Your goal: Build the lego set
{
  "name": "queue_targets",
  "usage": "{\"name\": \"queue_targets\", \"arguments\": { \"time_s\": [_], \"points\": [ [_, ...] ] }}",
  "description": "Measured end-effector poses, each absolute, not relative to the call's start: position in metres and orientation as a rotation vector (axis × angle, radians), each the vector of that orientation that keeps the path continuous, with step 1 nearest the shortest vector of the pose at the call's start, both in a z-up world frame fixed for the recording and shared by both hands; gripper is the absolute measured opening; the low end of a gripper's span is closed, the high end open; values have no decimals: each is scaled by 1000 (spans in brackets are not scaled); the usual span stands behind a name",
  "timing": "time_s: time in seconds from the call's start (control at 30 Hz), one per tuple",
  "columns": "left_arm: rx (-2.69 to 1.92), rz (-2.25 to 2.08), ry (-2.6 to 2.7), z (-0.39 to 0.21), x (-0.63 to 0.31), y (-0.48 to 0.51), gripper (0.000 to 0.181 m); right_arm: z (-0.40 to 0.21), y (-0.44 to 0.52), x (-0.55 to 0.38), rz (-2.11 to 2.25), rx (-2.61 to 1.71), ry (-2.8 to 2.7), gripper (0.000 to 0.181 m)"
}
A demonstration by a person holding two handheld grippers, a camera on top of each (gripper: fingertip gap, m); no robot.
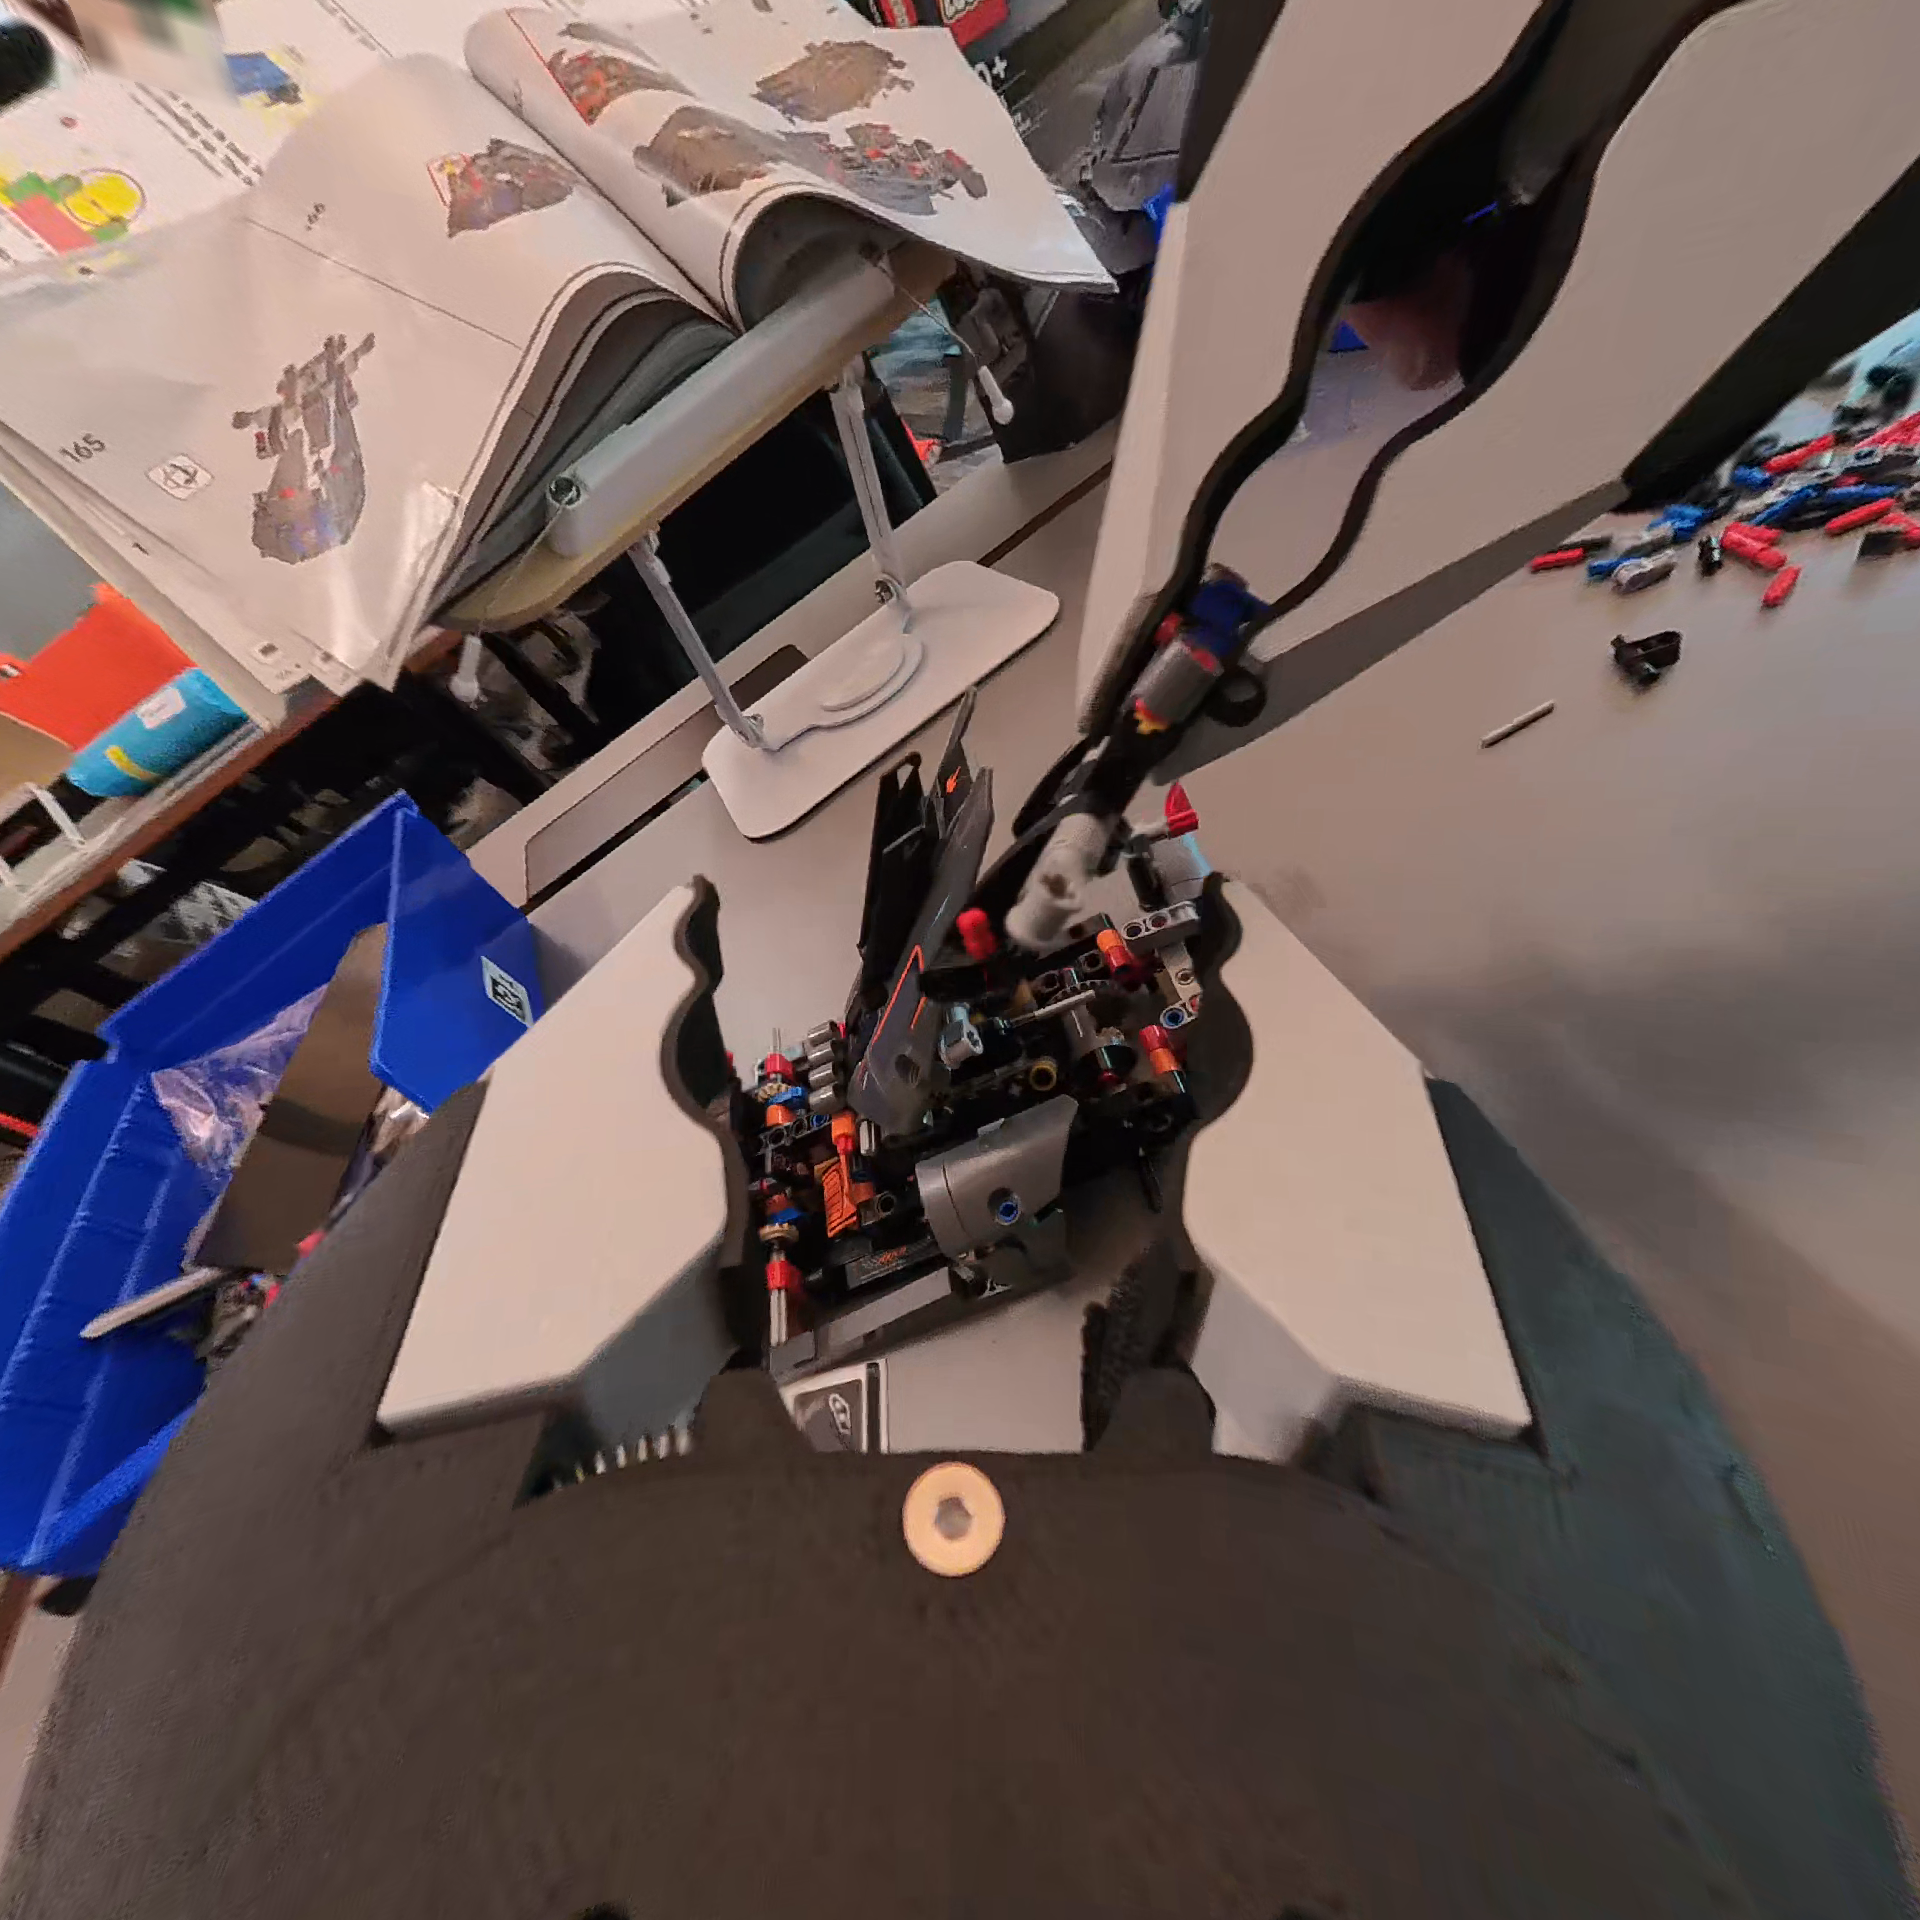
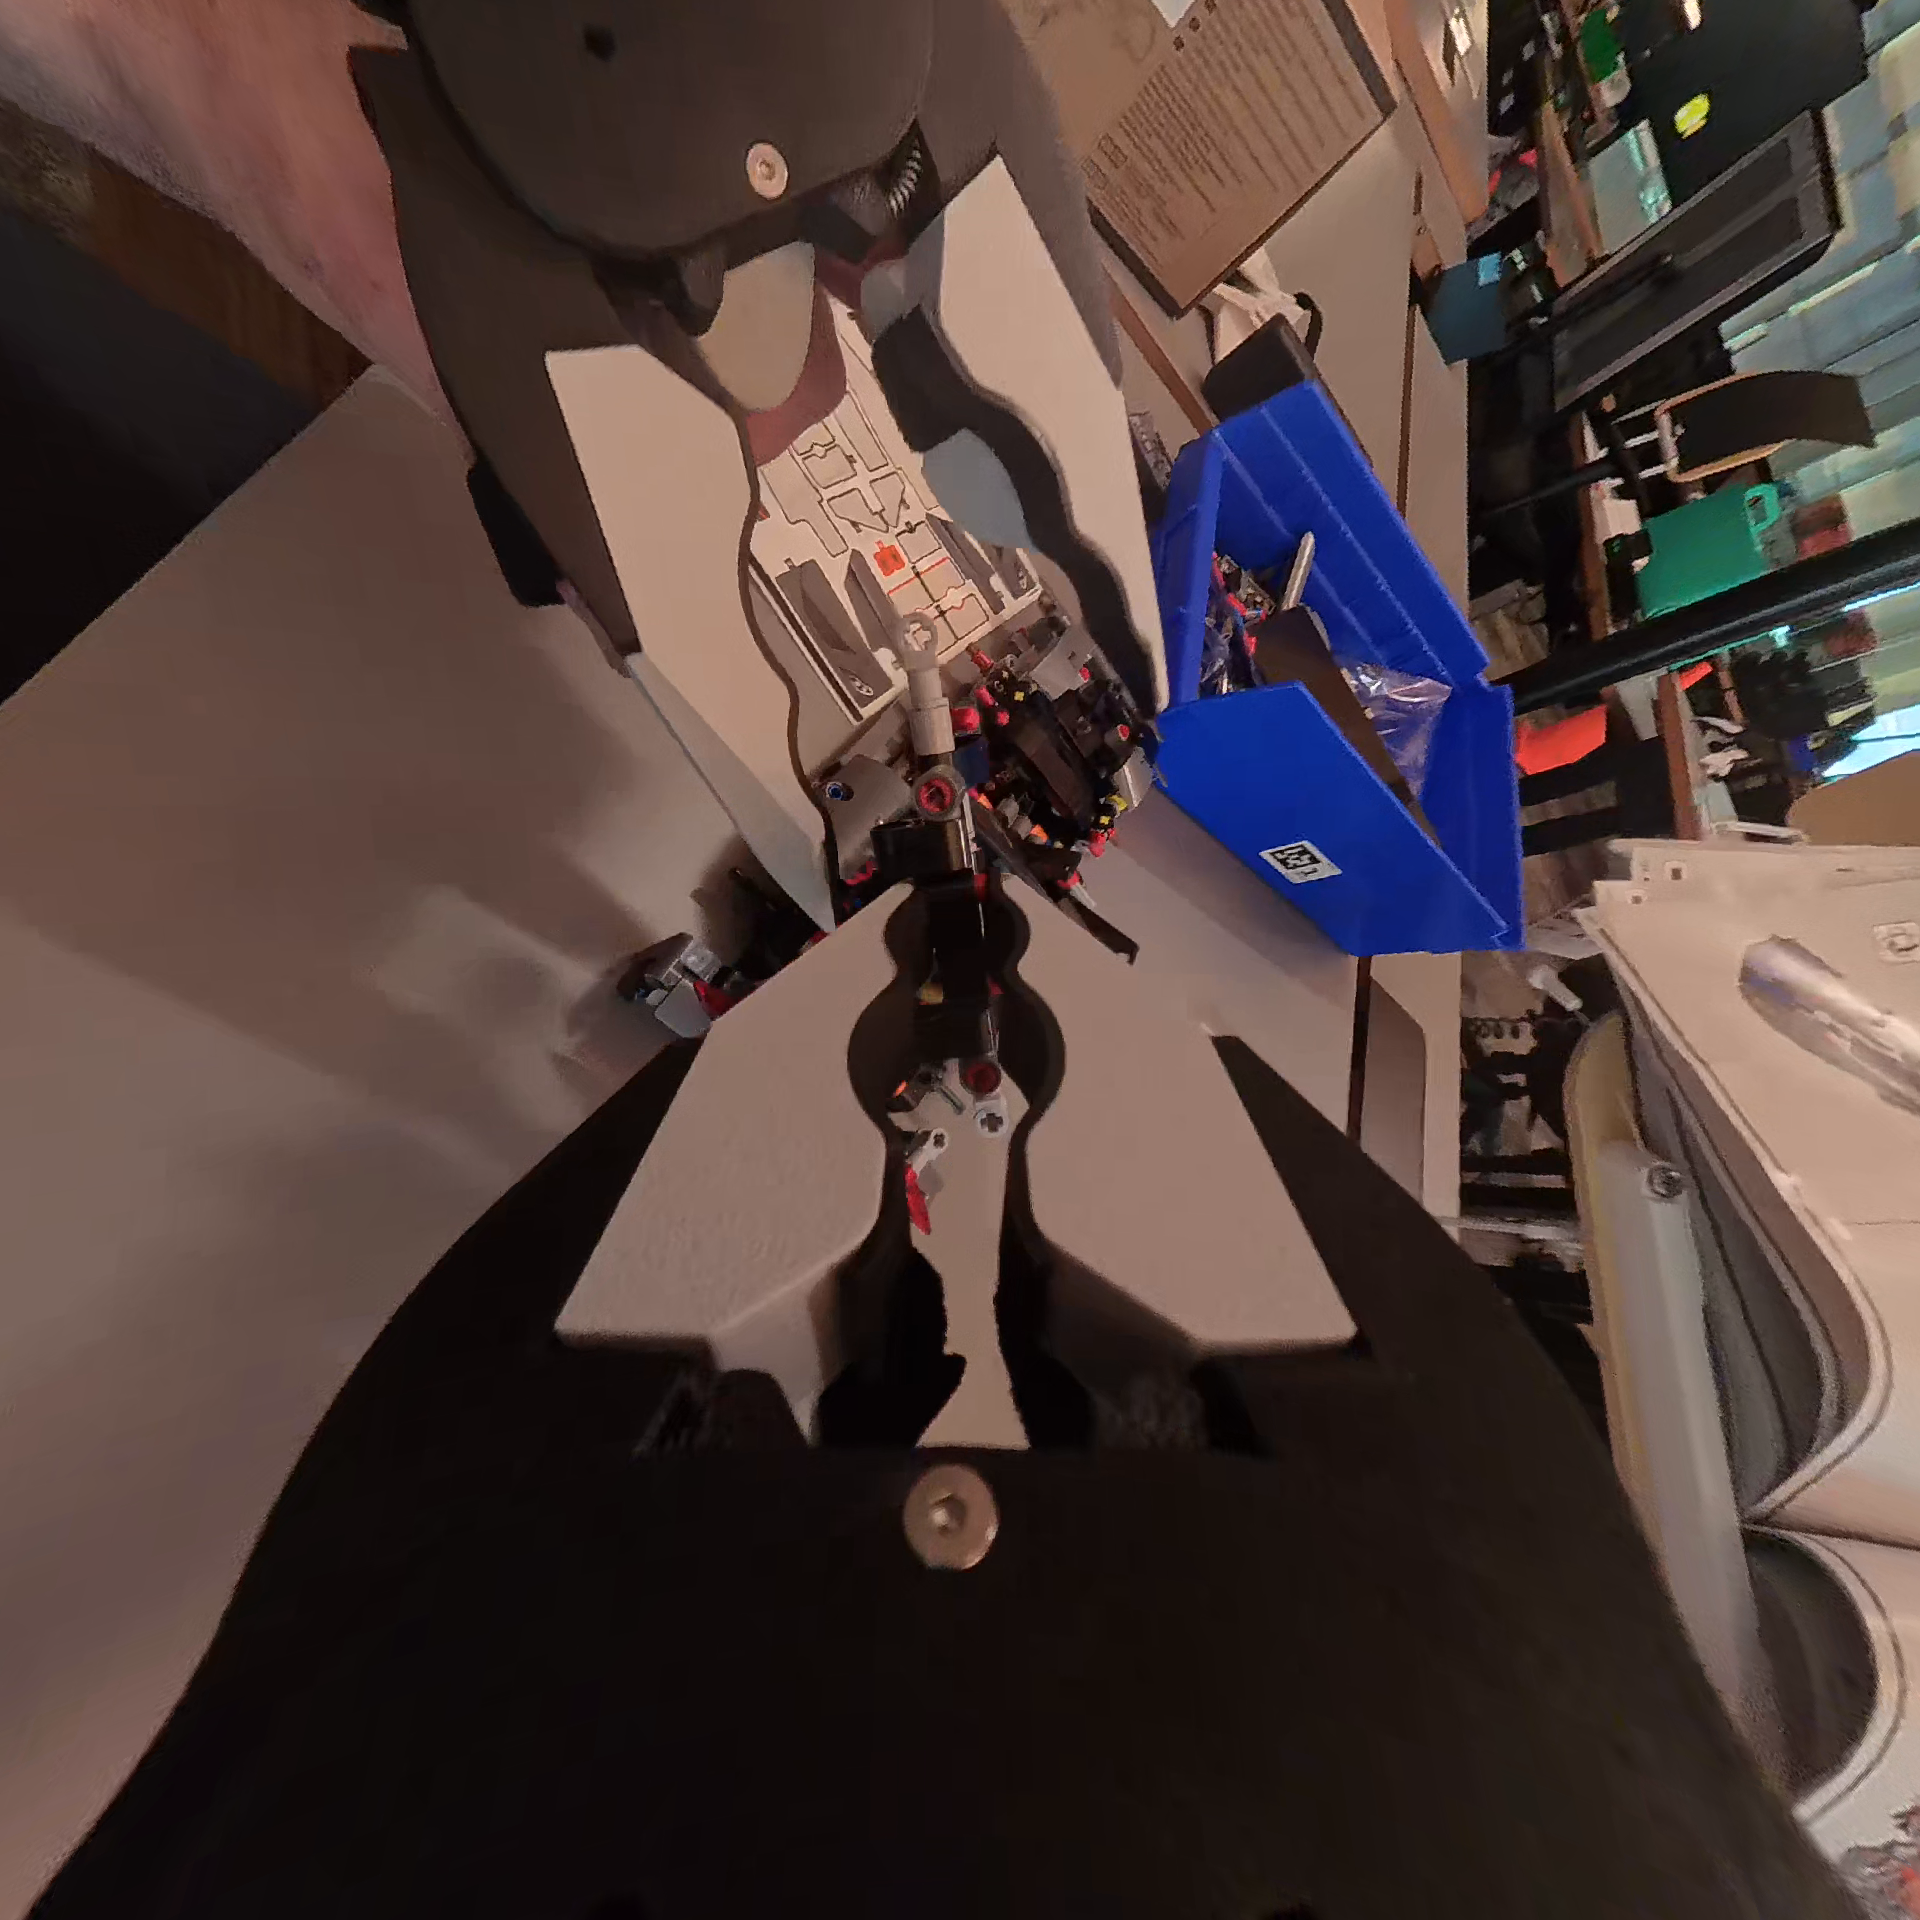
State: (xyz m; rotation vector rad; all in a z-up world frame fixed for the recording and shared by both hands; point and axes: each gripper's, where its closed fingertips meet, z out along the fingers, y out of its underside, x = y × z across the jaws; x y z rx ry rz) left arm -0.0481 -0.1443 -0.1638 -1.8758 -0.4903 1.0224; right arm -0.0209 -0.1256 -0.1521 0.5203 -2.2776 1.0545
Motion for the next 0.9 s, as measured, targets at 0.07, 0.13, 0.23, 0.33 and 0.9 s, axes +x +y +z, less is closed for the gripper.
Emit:
{"name": "queue_targets", "arguments": {
  "time_s": [0.07, 0.13, 0.23, 0.33, 0.9],
  "points": [
    [-1874, 1084, -430, -162, -45, -140, 75, -149, -128, -21, 1040, 547, -2208, 6],
    [-1863, 1138, -392, -158, -43, -138, 66, -147, -127, -23, 1012, 556, -2143, 6],
    [-1836, 1218, -329, -152, -38, -135, 51, -141, -125, -19, 991, 576, -2047, 6],
    [-1807, 1334, -242, -142, -32, -128, 40, -135, -124, -15, 1011, 543, -1981, 6],
    [-1885, 1483, -139, -150, -23, -122, 12, -144, -121, -8, 968, 481, -1954, 11]
  ]
}}
